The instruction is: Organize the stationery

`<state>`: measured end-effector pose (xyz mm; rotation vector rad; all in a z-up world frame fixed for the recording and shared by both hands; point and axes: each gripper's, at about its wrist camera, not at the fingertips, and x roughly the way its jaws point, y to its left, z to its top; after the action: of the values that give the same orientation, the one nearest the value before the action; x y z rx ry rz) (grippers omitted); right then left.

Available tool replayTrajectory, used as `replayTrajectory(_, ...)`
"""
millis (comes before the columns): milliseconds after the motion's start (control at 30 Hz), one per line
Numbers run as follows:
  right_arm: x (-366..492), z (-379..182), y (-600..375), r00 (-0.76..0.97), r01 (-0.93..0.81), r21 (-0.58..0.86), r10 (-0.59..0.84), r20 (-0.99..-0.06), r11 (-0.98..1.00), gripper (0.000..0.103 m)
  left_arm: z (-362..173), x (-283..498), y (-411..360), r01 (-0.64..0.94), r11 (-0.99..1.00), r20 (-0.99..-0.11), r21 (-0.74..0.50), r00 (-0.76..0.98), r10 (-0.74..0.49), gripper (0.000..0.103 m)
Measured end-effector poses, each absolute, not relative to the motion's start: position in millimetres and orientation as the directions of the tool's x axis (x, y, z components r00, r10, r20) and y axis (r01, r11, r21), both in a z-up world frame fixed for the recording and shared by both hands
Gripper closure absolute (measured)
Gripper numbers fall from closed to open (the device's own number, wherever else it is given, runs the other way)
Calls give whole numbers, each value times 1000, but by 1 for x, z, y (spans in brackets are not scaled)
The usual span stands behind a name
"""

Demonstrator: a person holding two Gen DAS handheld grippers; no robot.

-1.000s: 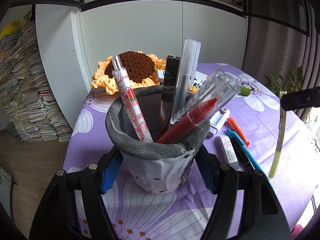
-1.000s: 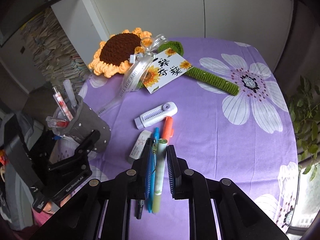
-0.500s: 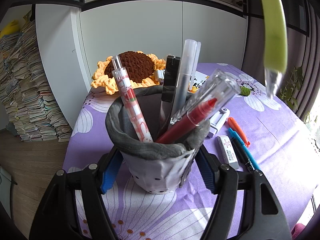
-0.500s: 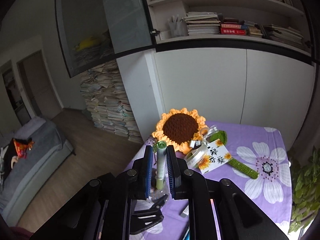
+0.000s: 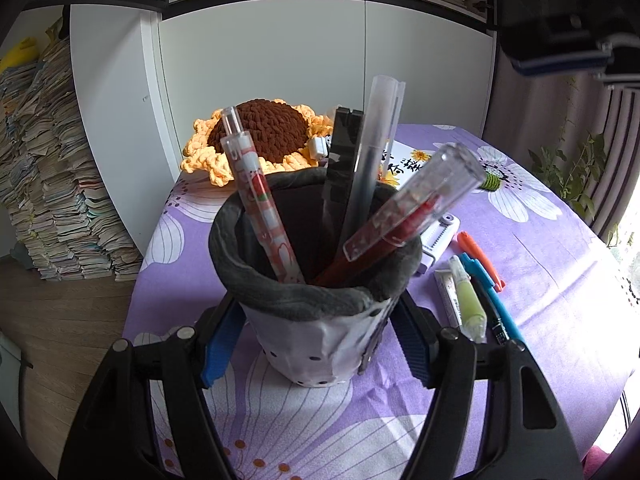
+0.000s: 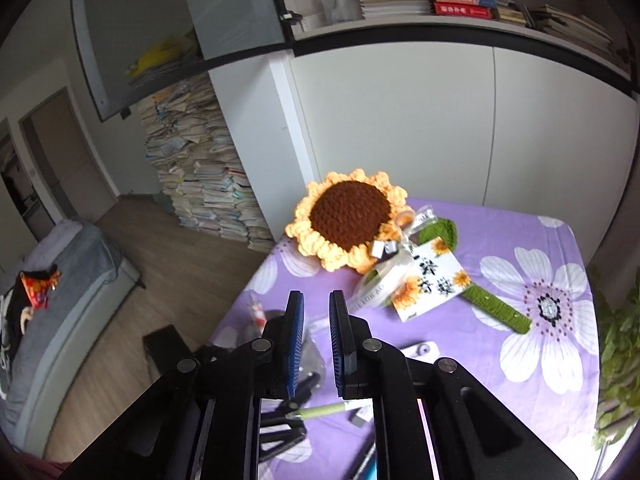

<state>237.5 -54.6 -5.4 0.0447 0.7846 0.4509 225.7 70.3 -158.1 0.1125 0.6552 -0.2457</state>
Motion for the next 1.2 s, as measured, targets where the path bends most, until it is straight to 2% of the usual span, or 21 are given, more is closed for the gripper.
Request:
replayTrajectory(133, 255, -57, -91, 505, -228, 207, 298, -810, 951, 92, -158, 226, 70, 261, 965, -615, 26, 765, -190, 34)
replayTrajectory(233, 266, -101, -120, 355, -104, 365, 378, -855, 925, 92, -158, 226, 70, 261, 965, -615, 26, 765, -190, 34)
replayTrajectory(300, 271, -122, -131, 282, -42, 469, 461, -841, 882, 92, -158, 226, 70, 261, 965, -615, 26, 765, -191, 34)
replayTrajectory(433, 277, -137, -133, 268, 14, 483, 463, -845, 875, 90, -158, 226, 70, 261, 965, -615, 26, 765, -190, 34)
replayTrajectory(567, 280, -144, -131, 239, 40, 539, 516, -823, 841, 79, -159, 226, 71, 261, 965, -617, 25, 764, -190, 34)
replayTrajectory(633, 279, -144, -128, 243, 31, 522, 500, -831, 852, 79, -159, 226, 70, 261, 965, -617, 25, 764, -190, 34)
replayTrajectory(800, 273, -141, -115, 277, -18, 334, 326, -904, 942, 79, -159, 226, 71, 260, 965, -617, 25, 764, -190, 34)
replayTrajectory(1067, 277, -129, -119, 321, 0, 421, 399, -859, 907, 79, -159, 226, 70, 261, 965, -617, 25, 764, -190, 34)
replayTrajectory(1200, 288, -134, -116, 284, 41, 467, 437, -853, 884, 79, -158, 225, 71, 261, 965, -616, 25, 764, -191, 34)
